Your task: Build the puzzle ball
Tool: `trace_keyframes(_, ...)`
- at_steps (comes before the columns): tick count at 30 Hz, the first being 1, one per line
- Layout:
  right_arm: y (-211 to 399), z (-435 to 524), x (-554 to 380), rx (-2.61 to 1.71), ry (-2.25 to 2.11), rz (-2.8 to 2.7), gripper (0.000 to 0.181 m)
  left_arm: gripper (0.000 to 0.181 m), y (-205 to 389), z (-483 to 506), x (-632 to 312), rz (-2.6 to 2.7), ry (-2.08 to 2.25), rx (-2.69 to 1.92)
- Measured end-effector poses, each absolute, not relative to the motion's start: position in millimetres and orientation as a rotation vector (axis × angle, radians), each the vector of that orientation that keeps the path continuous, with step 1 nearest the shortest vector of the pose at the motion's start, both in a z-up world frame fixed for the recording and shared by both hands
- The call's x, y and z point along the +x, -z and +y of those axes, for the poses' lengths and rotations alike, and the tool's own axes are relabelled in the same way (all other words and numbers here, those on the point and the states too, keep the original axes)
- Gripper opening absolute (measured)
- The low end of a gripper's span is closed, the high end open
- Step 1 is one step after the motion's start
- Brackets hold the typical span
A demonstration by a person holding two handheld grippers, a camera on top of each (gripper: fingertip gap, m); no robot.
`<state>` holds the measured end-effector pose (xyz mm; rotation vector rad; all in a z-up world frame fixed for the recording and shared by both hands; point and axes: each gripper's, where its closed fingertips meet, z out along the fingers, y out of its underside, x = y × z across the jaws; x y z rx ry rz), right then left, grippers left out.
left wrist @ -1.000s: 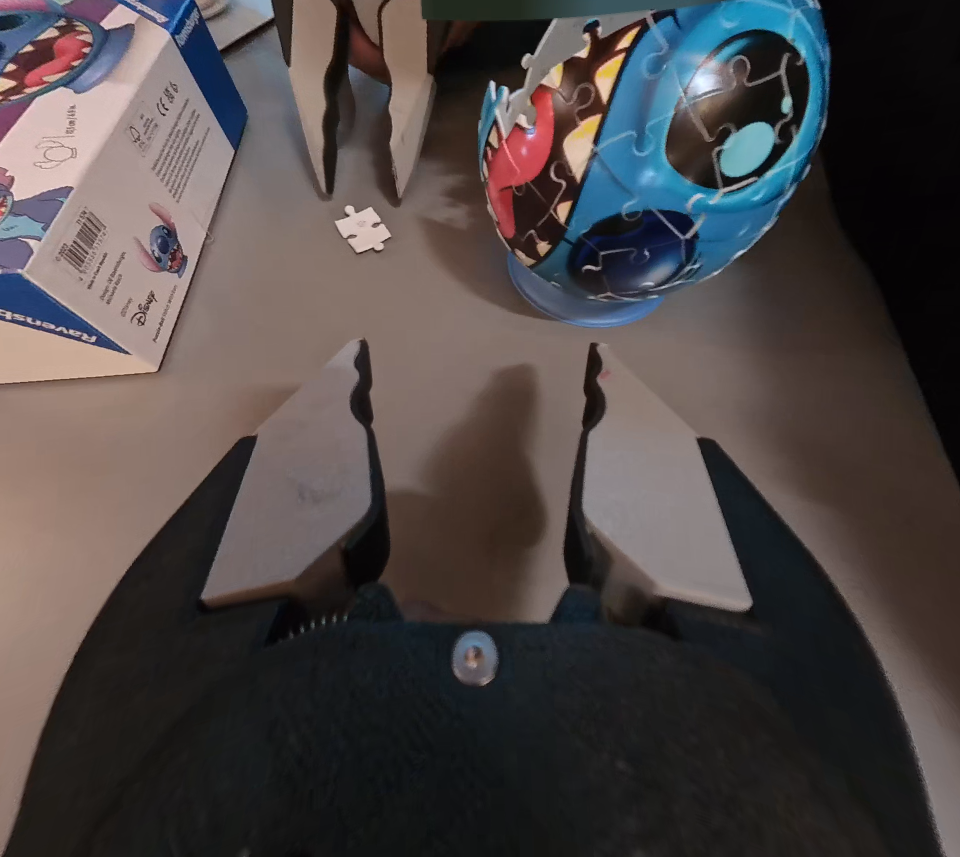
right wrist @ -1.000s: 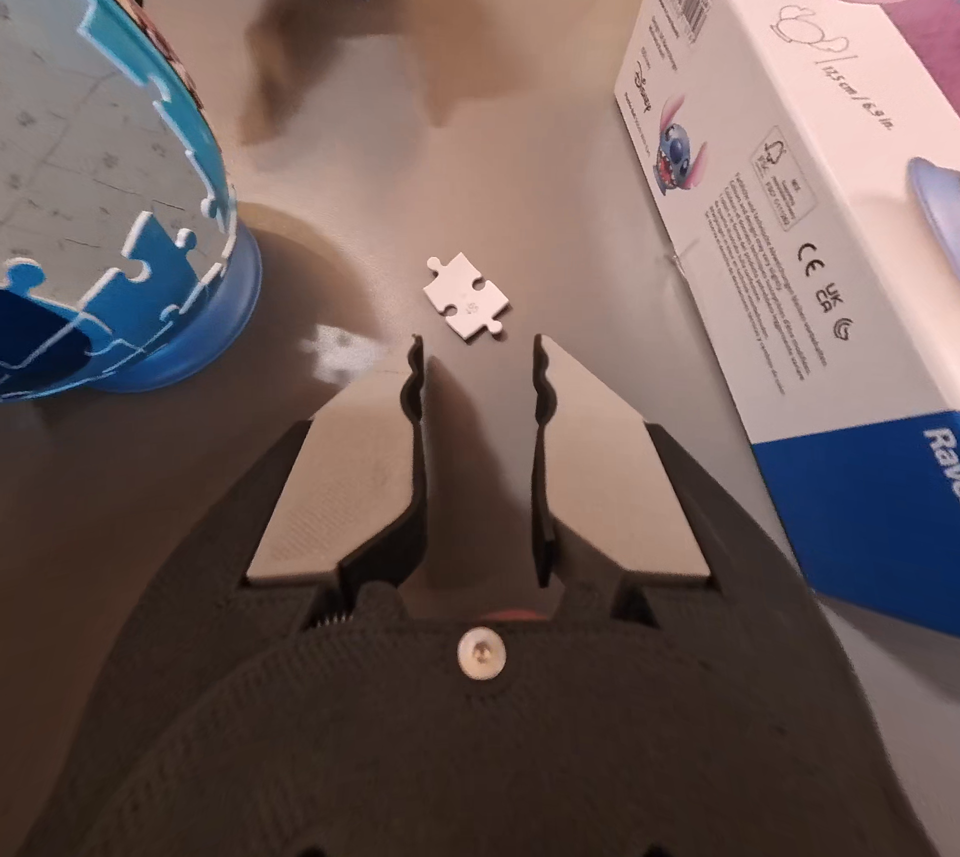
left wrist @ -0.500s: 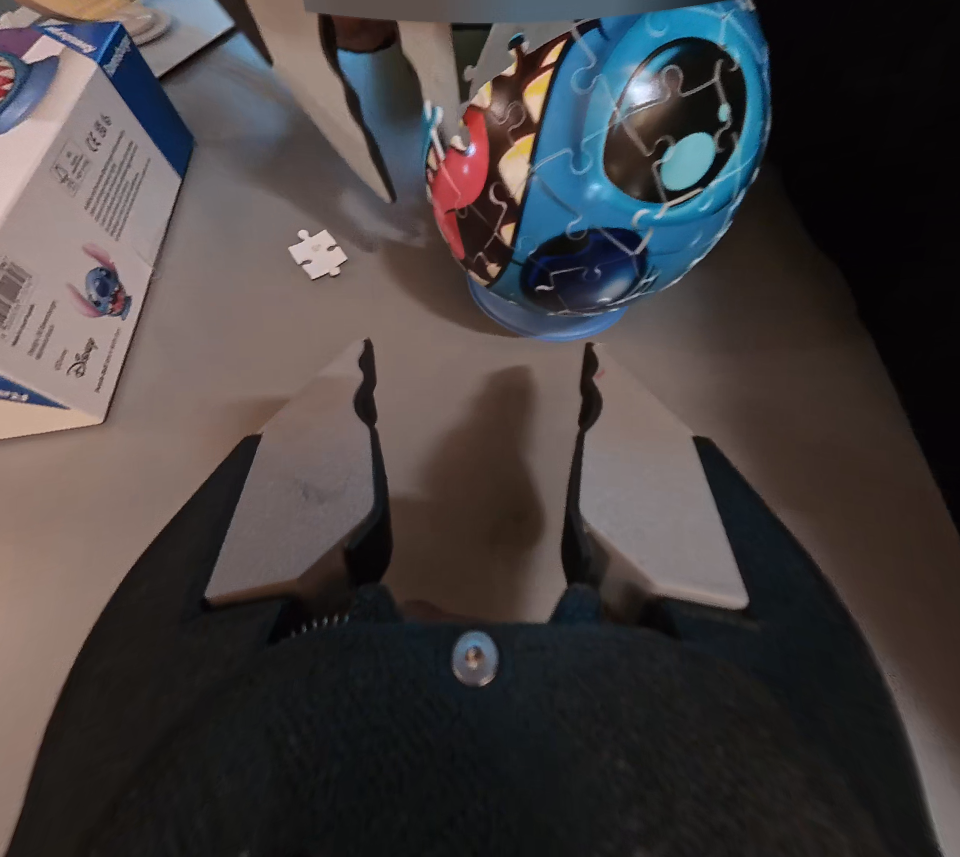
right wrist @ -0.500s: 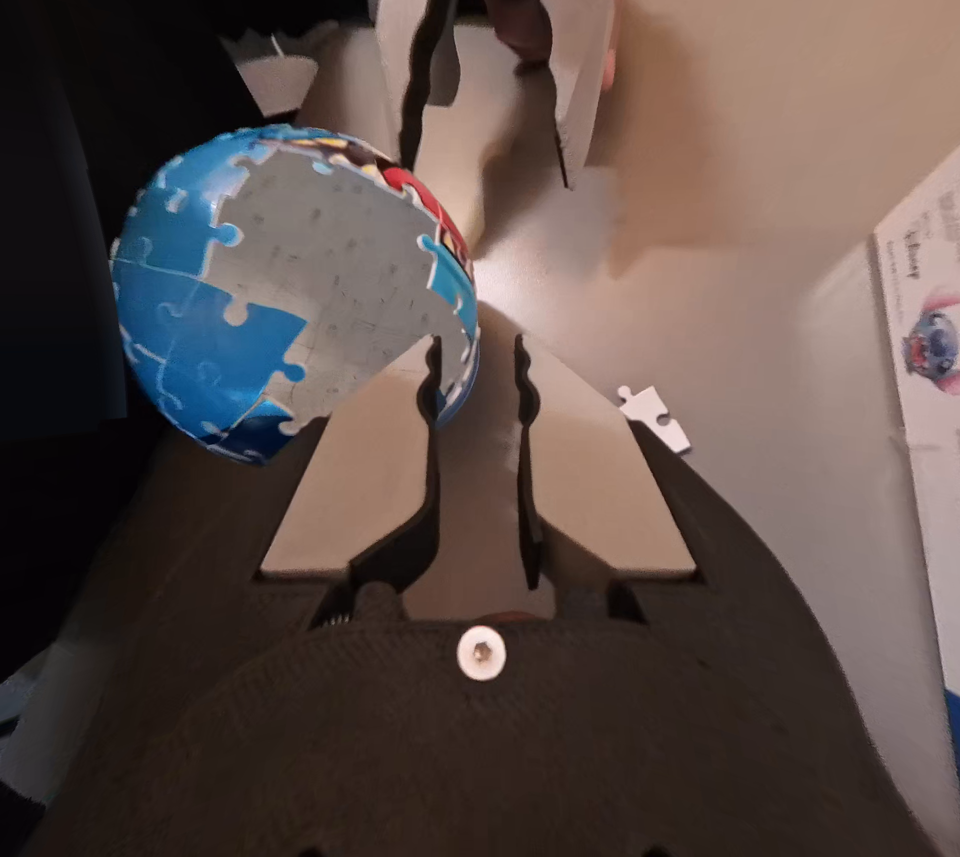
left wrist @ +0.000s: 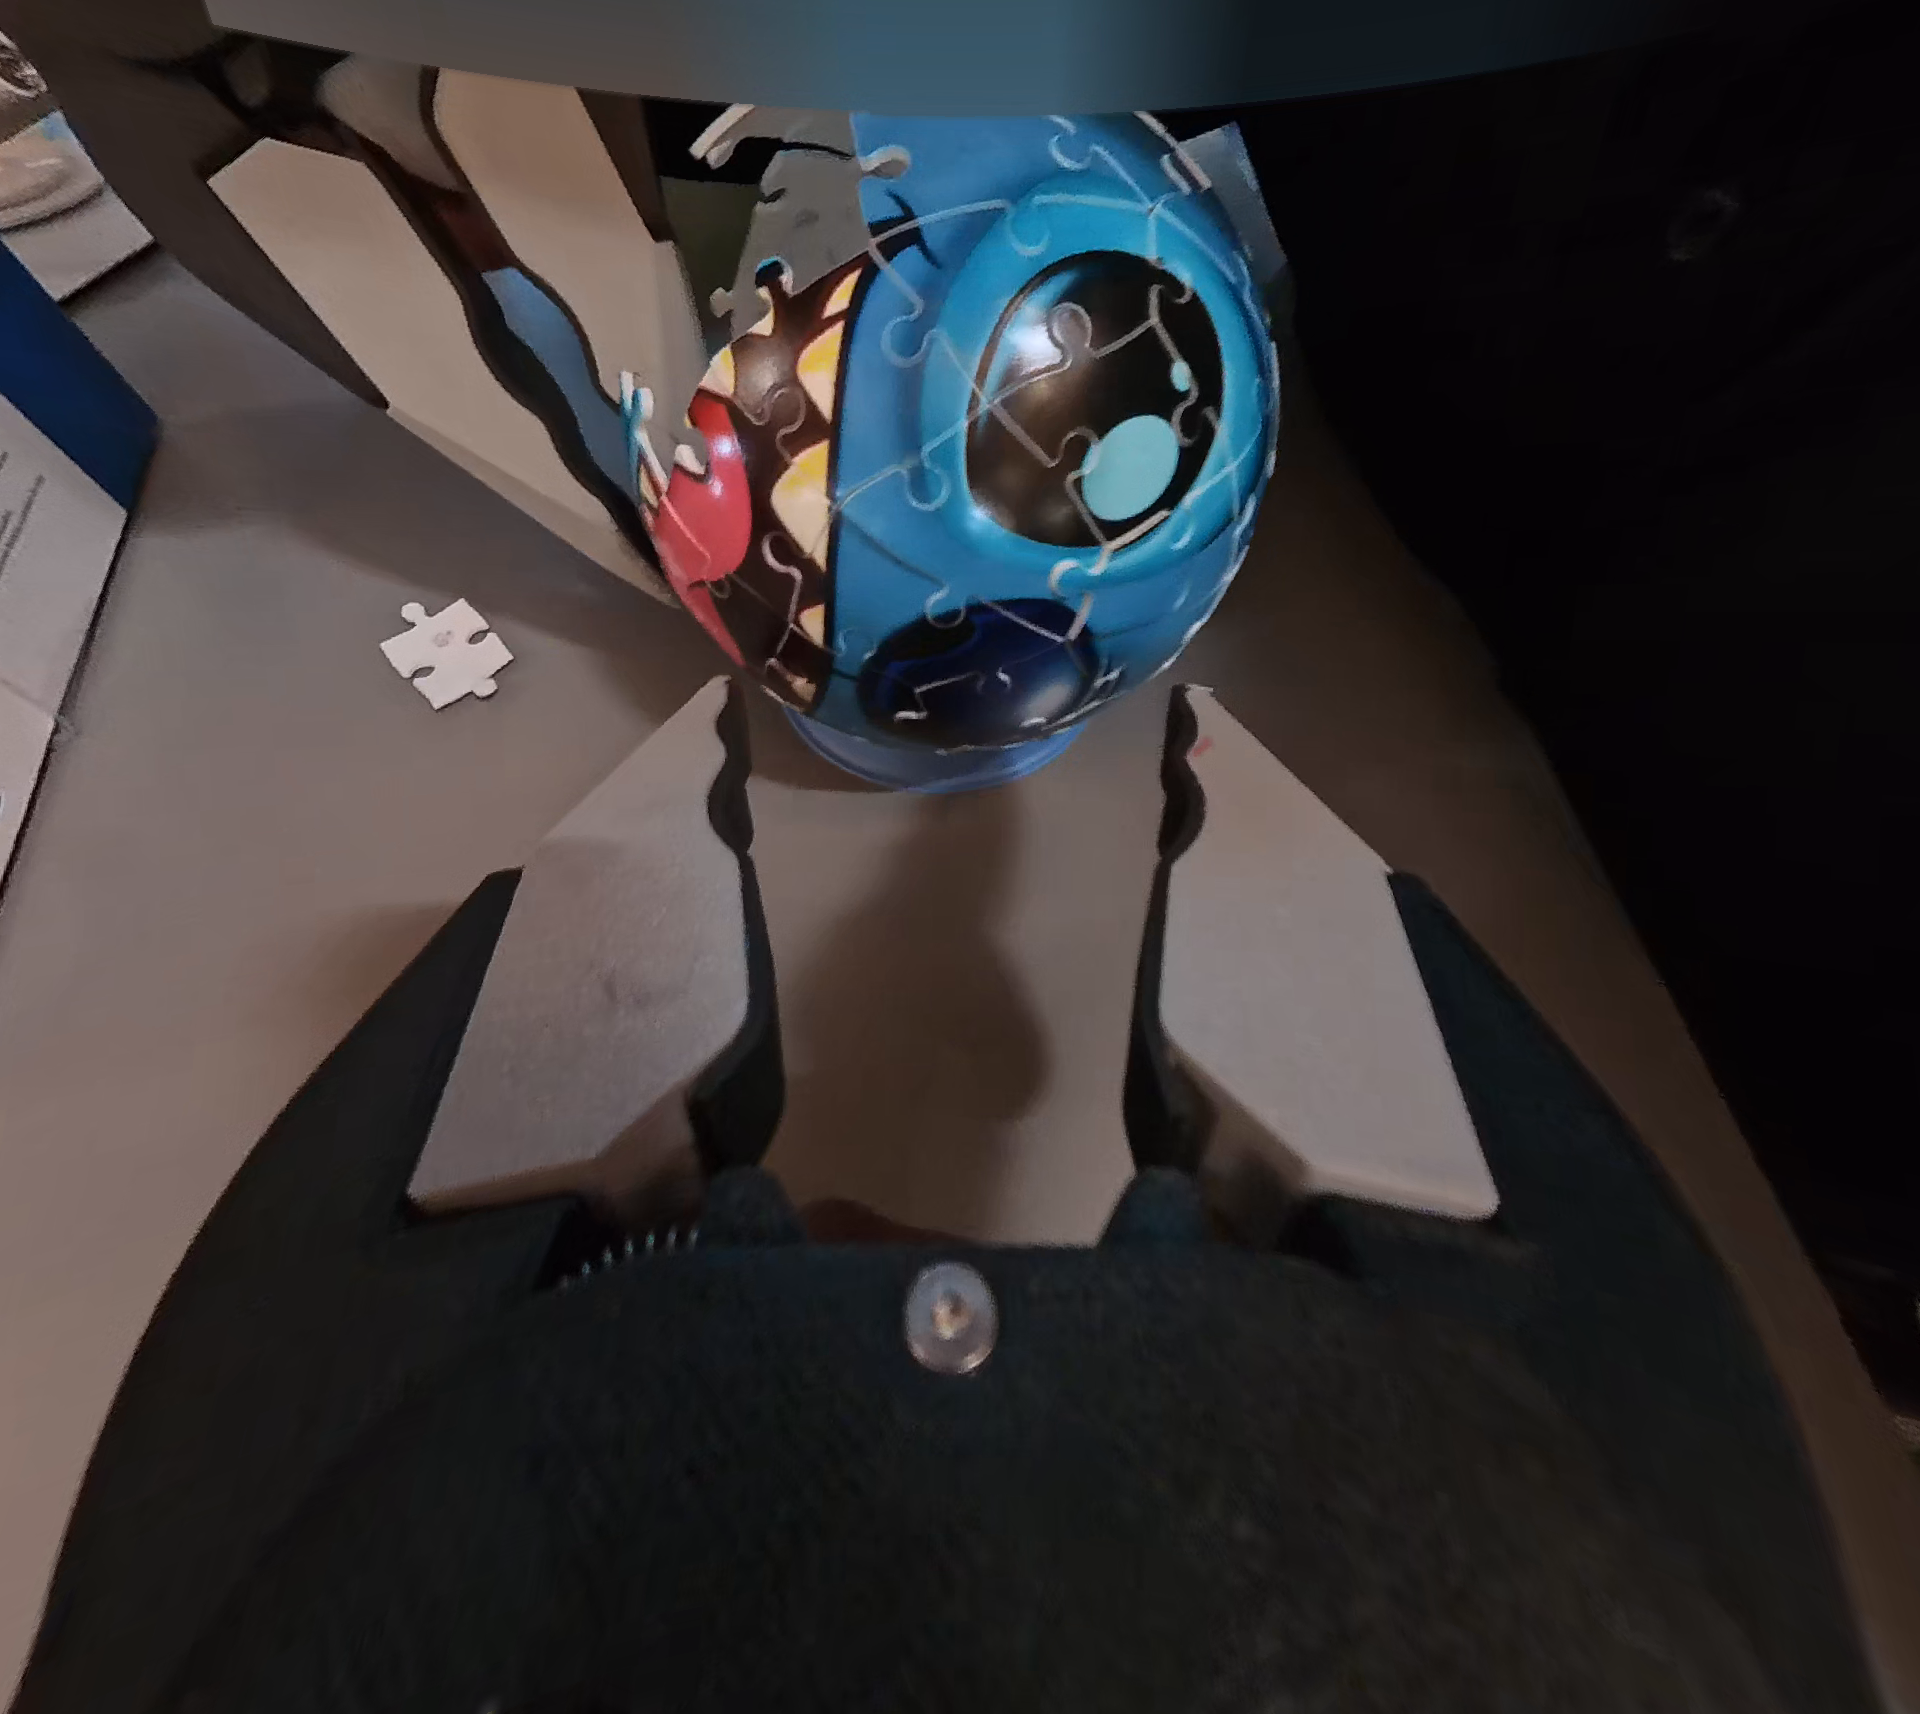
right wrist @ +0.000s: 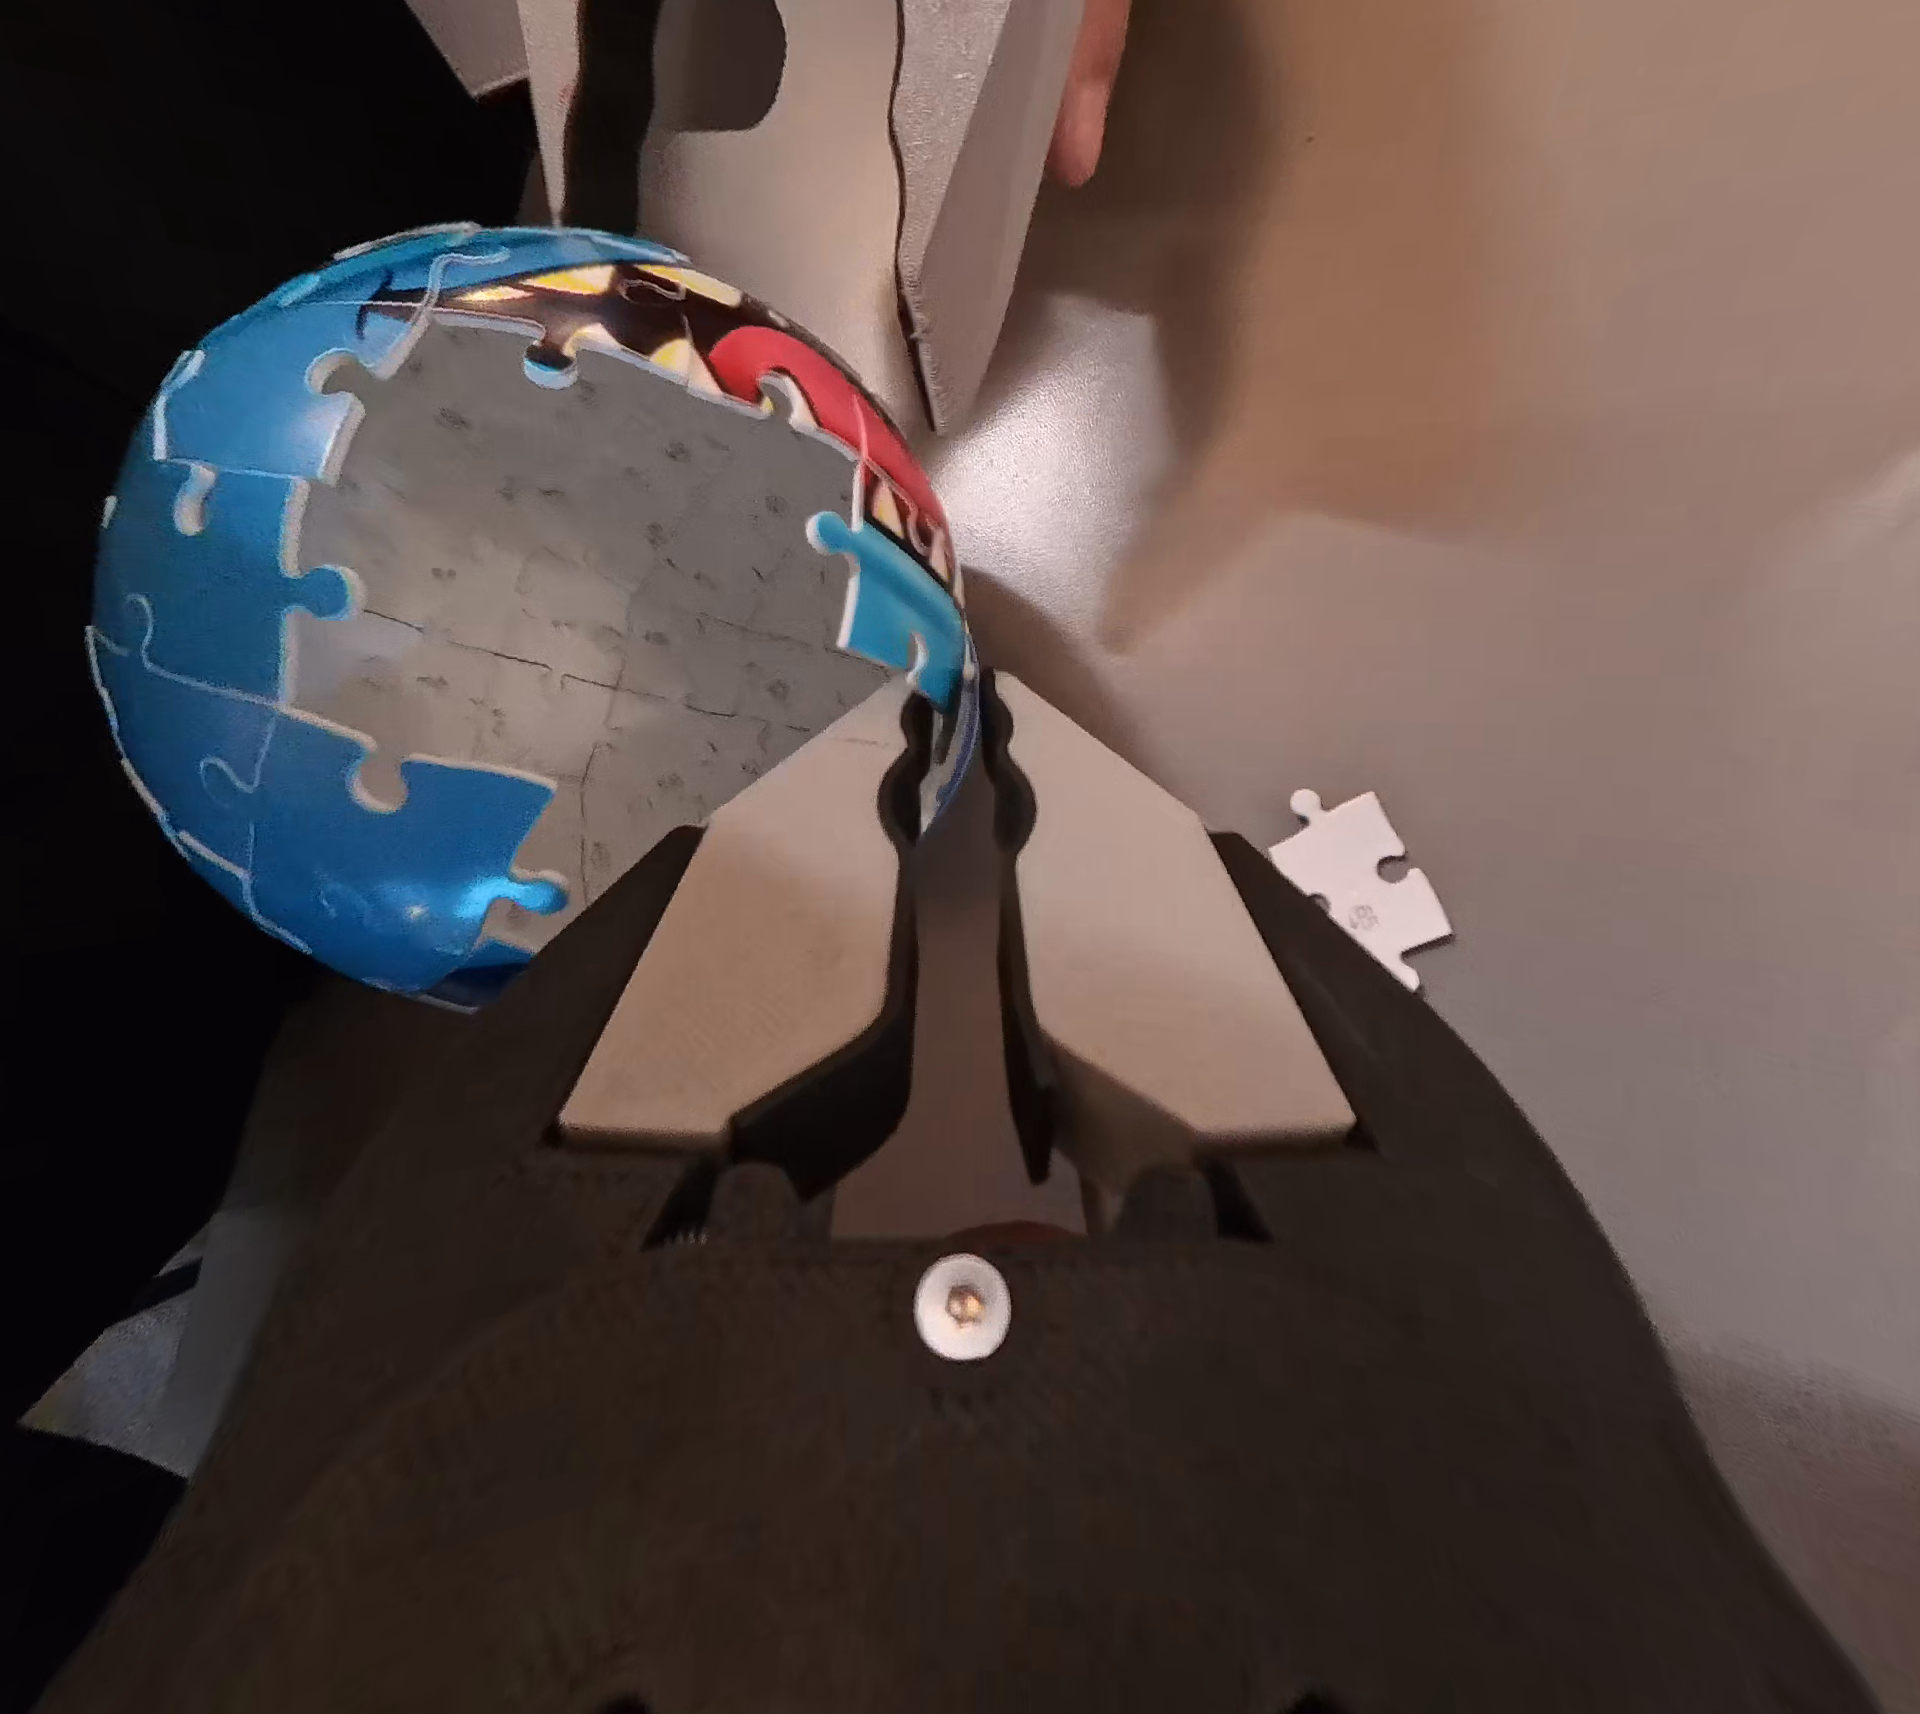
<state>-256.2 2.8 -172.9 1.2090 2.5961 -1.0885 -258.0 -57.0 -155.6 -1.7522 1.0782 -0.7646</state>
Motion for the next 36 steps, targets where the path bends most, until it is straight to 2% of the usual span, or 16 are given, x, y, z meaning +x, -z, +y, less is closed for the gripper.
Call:
trace_keyframes(13,177,-4,-256,1.194,0.99,2.677,0.0,0.078,154,-60,-255,1.088,0.771,-1.741)
trace_keyframes(17,175,2,-254,1.213,0.99,2.652,0.026,0.079,155,-62,-256,1.092,0.776,-1.748)
trace_keyframes(24,140,27,-250,1.264,1.158,2.602,0.03,0.08,155,-64,-265,1.087,0.77,-1.763)
trace_keyframes(29,125,67,-251,1.451,1.29,2.645,0.03,0.079,152,-57,-275,1.048,0.719,-1.761)
trace_keyframes(33,149,104,-263,1.645,1.299,2.713,0.039,0.079,152,-48,-286,0.999,0.663,-1.78)
trace_keyframes(36,175,109,-270,1.634,1.331,2.762,0.039,0.078,157,-41,-296,0.971,0.612,-1.817)
